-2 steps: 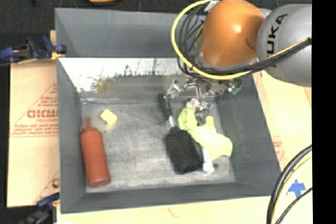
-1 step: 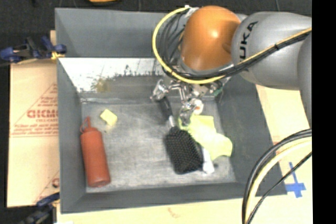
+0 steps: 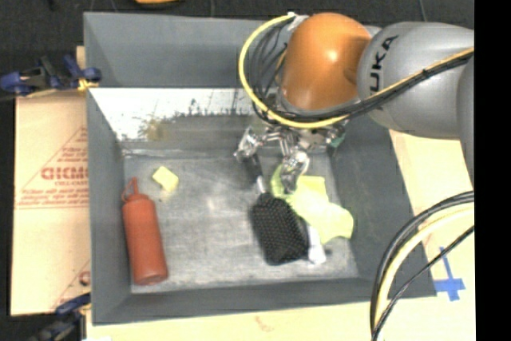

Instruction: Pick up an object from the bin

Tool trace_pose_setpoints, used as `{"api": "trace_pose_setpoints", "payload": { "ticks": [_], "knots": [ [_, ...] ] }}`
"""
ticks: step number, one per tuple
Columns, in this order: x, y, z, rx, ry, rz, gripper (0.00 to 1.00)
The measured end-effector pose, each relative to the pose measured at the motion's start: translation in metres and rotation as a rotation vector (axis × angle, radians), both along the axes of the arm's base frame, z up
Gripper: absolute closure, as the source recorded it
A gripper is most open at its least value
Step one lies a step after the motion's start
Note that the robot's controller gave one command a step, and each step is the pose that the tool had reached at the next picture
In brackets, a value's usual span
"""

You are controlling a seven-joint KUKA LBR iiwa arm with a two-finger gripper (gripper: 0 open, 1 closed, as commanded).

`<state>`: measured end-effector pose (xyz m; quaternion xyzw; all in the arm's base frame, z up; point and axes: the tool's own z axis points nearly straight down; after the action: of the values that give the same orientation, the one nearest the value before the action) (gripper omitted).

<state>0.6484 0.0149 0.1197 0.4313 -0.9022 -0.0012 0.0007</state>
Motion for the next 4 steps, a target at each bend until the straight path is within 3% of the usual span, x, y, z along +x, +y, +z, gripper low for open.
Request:
{"api": "trace_pose_setpoints", "payload": {
  "ticks": [1, 2, 3, 4],
  "knots": [
    [-0.011, -0.027, -0.018, -0.002, -0.013, 0.172, 0.00],
    [-0.009, -0.047, 0.008, 0.002, 0.002, 0.198, 0.00],
    [-0.005, -0.056, 0.060, -0.002, -0.009, 0.157, 0.00],
    [-0.008, -0.056, 0.044, -0.003, -0.011, 0.330, 0.00]
  ]
}}
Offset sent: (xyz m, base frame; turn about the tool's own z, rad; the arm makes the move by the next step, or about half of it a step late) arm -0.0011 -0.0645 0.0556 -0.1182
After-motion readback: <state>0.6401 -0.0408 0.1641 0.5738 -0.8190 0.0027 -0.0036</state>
